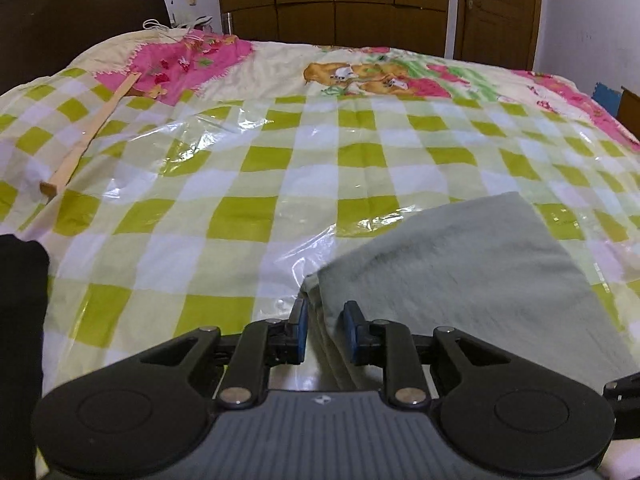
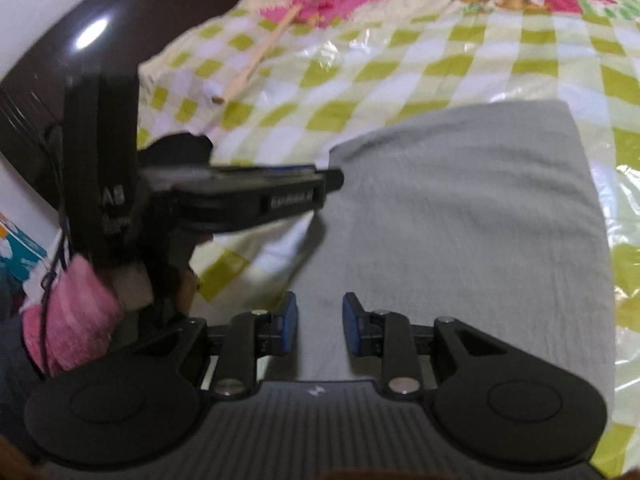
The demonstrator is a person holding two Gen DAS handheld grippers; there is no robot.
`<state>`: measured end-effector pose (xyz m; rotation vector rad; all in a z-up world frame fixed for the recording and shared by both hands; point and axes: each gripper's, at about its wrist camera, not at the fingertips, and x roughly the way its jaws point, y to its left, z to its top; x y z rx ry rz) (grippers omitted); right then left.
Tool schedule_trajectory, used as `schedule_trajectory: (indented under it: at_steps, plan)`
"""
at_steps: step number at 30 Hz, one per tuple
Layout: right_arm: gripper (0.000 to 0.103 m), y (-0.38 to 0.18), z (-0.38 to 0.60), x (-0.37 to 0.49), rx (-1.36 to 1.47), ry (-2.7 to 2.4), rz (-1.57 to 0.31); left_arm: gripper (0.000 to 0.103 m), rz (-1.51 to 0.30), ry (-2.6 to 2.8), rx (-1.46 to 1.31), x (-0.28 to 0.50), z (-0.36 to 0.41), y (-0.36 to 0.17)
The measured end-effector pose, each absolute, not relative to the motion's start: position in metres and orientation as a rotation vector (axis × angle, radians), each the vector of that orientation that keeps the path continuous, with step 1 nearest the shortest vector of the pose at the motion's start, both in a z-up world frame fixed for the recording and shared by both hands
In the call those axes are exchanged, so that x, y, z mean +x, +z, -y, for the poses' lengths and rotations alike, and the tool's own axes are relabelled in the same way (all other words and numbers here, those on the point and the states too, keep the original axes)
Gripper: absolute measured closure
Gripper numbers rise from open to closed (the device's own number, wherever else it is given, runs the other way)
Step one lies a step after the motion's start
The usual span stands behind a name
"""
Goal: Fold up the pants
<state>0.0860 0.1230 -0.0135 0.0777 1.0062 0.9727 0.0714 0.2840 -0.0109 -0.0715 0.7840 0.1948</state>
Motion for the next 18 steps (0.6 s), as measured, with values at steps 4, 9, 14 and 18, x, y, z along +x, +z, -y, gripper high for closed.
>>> schedule_trajectory:
  at_steps: [4,9,14,18]
  plan:
    - [0.074,-0.012,-0.117,0.073,0.024,0.976,-0.998,0.068,-0.795,0.188,-0.061,0.059,-0.271,-0.005]
    - [0.074,-0.025,-0.117,0.072,0.019,0.931,-1.067,0.068,-0.851,0.185,-0.076,0.05,-0.262,-0.01]
    - [0.072,0.007,-0.097,0.063,0.017,0.935,-0.976,0.067,-0.834,0.188,-0.079,0.032,-0.251,0.005]
    - [0.069,0.019,-0.076,0.058,0.049,0.901,-0.953,0.063,-0.818,0.193,-0.075,0.019,-0.238,0.016]
